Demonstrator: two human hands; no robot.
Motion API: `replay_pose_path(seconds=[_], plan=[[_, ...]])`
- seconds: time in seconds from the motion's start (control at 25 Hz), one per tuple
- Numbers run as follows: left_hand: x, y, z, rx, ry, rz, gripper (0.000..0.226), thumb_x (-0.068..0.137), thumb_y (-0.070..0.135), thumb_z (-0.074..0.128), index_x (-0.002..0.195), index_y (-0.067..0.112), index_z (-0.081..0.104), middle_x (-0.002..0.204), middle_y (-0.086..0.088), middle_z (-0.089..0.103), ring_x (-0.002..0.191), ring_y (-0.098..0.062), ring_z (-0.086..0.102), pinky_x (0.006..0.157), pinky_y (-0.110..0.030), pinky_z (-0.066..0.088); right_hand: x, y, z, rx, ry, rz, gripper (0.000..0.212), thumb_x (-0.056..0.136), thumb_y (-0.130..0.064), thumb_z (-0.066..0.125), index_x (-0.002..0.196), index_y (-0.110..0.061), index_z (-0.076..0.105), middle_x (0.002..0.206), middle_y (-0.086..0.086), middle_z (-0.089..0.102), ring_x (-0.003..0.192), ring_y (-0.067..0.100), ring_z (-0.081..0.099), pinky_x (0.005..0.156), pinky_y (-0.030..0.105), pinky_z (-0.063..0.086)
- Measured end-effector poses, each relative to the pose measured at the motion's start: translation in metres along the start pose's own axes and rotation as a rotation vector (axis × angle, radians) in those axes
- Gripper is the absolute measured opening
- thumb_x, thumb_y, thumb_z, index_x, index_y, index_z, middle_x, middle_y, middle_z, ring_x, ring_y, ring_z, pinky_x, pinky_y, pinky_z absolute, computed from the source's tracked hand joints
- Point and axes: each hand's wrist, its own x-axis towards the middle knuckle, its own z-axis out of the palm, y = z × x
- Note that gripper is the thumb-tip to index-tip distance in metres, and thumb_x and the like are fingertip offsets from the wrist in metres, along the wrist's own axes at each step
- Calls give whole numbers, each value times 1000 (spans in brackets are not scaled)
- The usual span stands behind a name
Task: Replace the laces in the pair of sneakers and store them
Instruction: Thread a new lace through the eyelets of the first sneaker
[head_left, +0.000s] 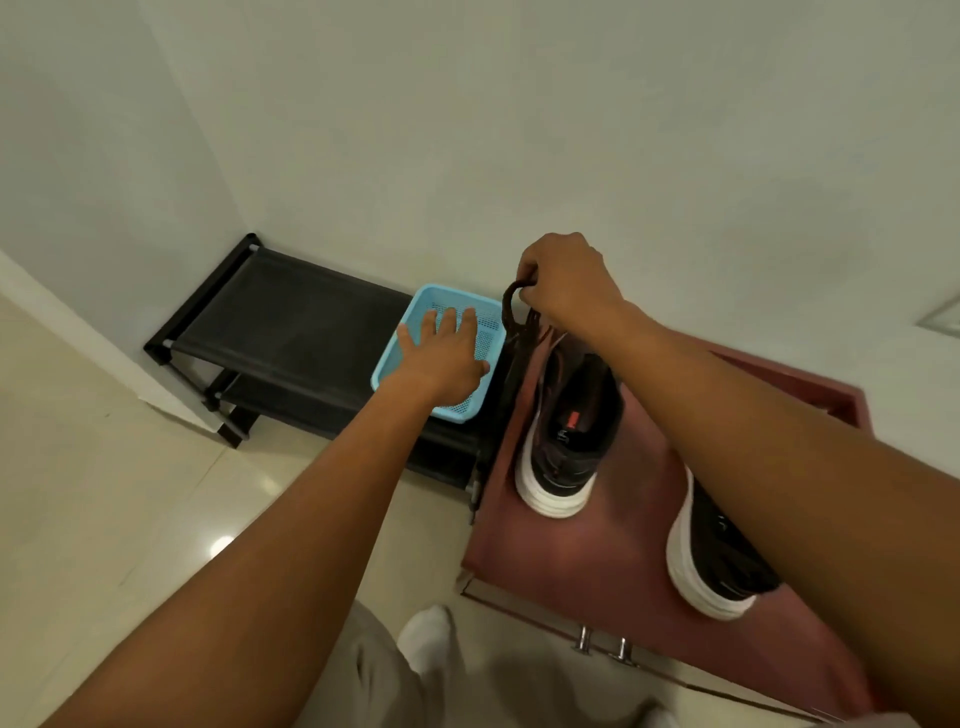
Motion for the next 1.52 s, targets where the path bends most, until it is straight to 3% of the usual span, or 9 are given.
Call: replay_pose_path(seconds=[0.2,0.36,0.48,0.64,0.88,1.04,1.28,1.36,1.52], plan=[[0,52,-1,-27,23,82,77,107,40,44,164,16,-3,172,-11,-1,158,-36,-7,122,-66,-4,-32,42,-53,35,72,83,15,84,-12,76,99,-17,77,98,5,75,89,24,70,85,40,59],[-1,104,0,-93,110,193,75,105,38,49,163,15,9,169,-7,13,157,-34,5,121,-66,2,-78,86,-84,70,127,181,14,83,-11,77,97,-16,79,94,4,76,86,22,71,81,34,58],[-5,146,4,-154,178,323,61,101,37,57,154,16,34,159,-7,37,150,-33,26,121,-62,19,-116,114,-96,122,167,264,15,84,-11,78,98,-15,80,93,3,76,84,19,70,80,32,59],[-24,205,9,-313,223,471,30,95,24,69,124,17,65,129,-2,64,125,-25,53,107,-51,42,-163,150,-101,244,243,408,14,84,-11,81,96,-17,81,88,1,75,78,13,70,69,19,53],[-39,238,25,-442,44,511,8,93,14,71,100,15,72,96,2,70,88,-14,66,78,-30,54,-216,175,-95,515,344,546,13,83,-12,85,89,-21,77,77,-5,70,69,5,65,54,2,42],[-45,242,41,-571,-202,389,9,95,7,68,97,14,74,80,2,69,64,-10,62,60,-24,49,-223,179,-97,625,429,567,11,80,-16,87,87,-20,79,71,-5,73,61,5,69,59,14,54],[-49,249,36,-844,-412,291,18,101,14,60,103,12,78,75,2,63,56,-10,46,53,-24,38,-215,185,-110,795,600,597,13,78,-10,88,88,-13,80,74,4,76,65,17,75,66,29,63],[-53,253,36,-975,-506,278,24,104,22,56,106,13,78,85,-4,59,56,-9,41,51,-22,33,-212,187,-110,825,637,601,13,79,-9,87,88,-13,80,75,4,77,66,18,76,66,31,64],[-59,261,42,-1087,-530,265,23,102,31,63,99,15,78,90,-10,49,57,-8,40,56,-22,38,-208,187,-107,839,743,584,13,80,-11,85,92,-15,80,76,-1,77,71,13,76,72,31,64]])
